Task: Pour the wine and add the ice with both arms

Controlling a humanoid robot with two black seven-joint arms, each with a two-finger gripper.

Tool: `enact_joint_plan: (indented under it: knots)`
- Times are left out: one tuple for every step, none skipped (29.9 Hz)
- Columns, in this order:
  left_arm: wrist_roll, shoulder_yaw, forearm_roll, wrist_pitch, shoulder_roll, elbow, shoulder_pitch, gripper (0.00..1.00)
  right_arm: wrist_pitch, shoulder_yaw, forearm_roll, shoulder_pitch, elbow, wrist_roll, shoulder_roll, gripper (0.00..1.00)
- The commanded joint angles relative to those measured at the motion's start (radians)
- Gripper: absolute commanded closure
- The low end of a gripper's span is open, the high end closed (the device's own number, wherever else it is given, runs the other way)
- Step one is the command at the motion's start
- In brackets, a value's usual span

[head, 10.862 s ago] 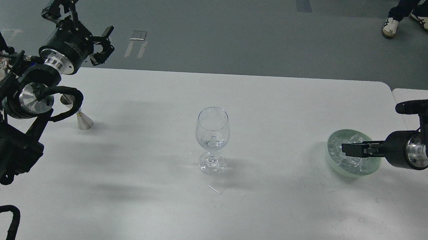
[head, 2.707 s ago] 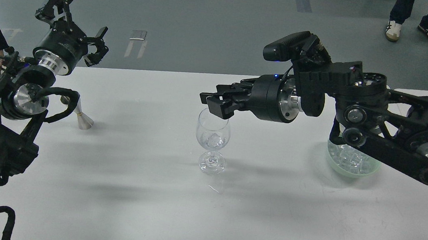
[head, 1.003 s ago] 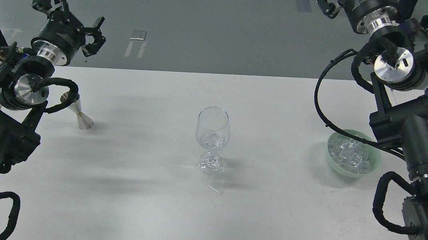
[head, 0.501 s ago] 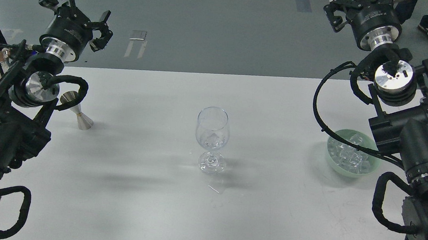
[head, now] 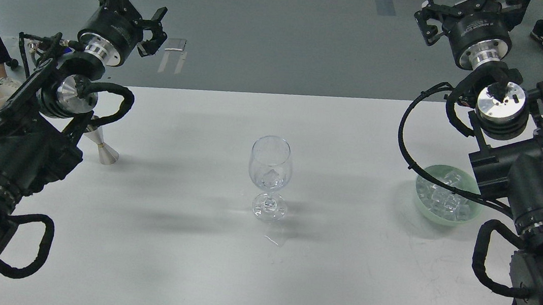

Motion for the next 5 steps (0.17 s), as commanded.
enact_joint_plan:
  knots:
    - [0.0,0.0,-0.004,-0.001,-0.008,0.032,-0.017,0.03,0.001,-0.013,-0.004,0.003,-0.001,0.0,0.0,0.0]
    - [0.0,0.0,-0.007,-0.001,-0.008,0.033,-0.017,0.03,0.001,-0.024,-0.004,0.003,-0.001,0.0,0.0,0.0]
    - [0.0,0.0,-0.009,-0.001,-0.006,0.033,-0.017,0.03,-0.001,-0.027,-0.004,0.003,-0.001,0.0,0.0,0.0]
    - [-0.001,0.0,-0.01,-0.001,-0.006,0.033,-0.017,0.03,-0.001,-0.035,-0.005,0.003,-0.001,0.0,0.0,0.0]
    - [-0.001,-0.002,-0.012,-0.001,-0.003,0.033,-0.018,0.03,-0.001,-0.041,-0.007,0.003,-0.001,0.002,0.0,0.0]
